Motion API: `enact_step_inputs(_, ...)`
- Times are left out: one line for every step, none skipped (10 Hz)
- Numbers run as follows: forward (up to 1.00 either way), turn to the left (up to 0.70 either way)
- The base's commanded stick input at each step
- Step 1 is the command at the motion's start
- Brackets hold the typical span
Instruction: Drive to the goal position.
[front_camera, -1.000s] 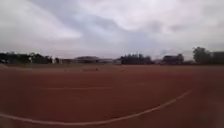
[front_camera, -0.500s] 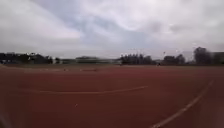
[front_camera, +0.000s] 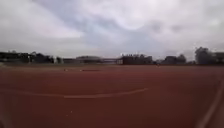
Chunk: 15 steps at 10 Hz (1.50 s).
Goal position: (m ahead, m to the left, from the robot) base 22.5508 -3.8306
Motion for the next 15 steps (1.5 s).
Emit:
enact_step_inputs(0.7,-0.35)
enact_step_inputs(0.7,-0.35)
enact_step_inputs(0.7,-0.35)
enact_step_inputs(0.7,-0.35)
enact_step_inputs(0.7,-0.35)
enact_step_inputs(0.7,-0.35)
enact_step_inputs(0.7,-0.35)
enact_step_inputs(0.7,-0.35)
enact_step_inputs(0.7,-0.19)
enact_step_inputs(0.7,-0.06)
enact_step_inputs(0.7,-0.01)
enact_step_inputs(0.7,0.0)
enact_step_inputs(0.7,0.0)
enact_step_inputs(0.7,0.0)
enact_step_inputs(0.7,0.0)
